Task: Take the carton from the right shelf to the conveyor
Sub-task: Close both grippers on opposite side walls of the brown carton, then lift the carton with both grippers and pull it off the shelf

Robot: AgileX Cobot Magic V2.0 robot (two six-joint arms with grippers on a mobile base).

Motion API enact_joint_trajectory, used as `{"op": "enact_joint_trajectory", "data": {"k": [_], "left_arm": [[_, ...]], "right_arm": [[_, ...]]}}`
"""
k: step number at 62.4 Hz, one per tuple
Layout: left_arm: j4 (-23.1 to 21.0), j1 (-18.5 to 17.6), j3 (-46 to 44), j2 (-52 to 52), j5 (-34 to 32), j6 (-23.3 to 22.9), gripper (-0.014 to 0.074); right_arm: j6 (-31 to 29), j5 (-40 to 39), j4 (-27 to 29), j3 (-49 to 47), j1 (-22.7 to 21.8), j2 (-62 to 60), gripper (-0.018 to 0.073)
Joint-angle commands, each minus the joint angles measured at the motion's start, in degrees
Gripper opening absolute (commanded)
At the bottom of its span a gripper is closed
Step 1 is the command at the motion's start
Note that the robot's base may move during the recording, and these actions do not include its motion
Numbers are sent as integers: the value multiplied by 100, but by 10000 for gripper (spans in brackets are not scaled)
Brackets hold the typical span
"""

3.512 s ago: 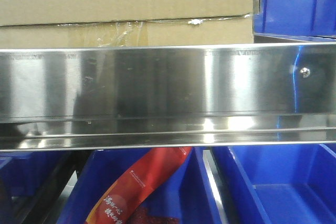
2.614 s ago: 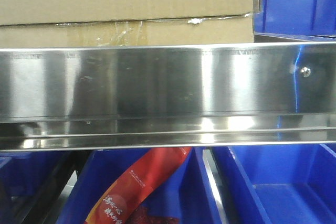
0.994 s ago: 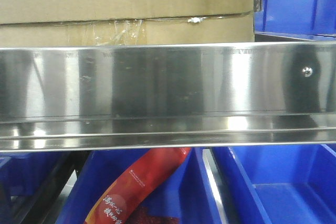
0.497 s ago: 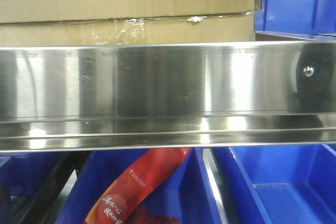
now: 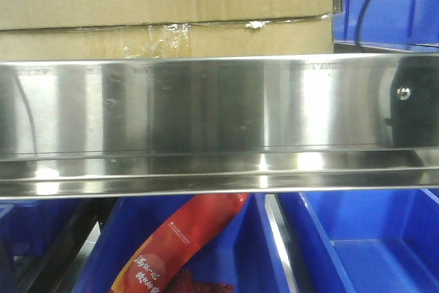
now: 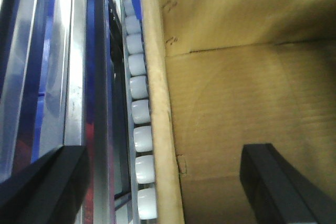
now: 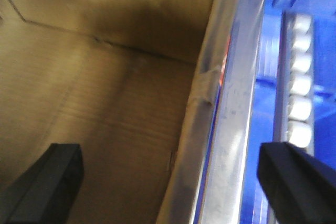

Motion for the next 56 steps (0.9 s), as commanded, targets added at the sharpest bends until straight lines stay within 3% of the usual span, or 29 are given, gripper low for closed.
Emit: {"op": "enact_joint_trajectory", "data": {"k": [1, 13, 15, 18, 36, 56], "left_arm": [[-28, 8, -61, -23, -39, -51, 382], [-28, 8, -61, -23, -39, -51, -49], [-28, 8, -61, -23, -39, -51, -14], [-28, 8, -61, -23, -39, -51, 8], [-28, -2, -108, -131, -39, -51, -10], [-195, -118, -65, -1305, -39, -51, -10]], "right_arm": [[10, -68, -90, -55, -8, -53, 370], [10, -68, -90, -55, -8, -53, -59], [10, -68, -90, -55, -8, -53, -93], [10, -68, -90, -55, -8, -53, -68], [10, -68, -90, -55, -8, -291, -68], [10, -68, -79, 52, 41, -1424, -68]]}}
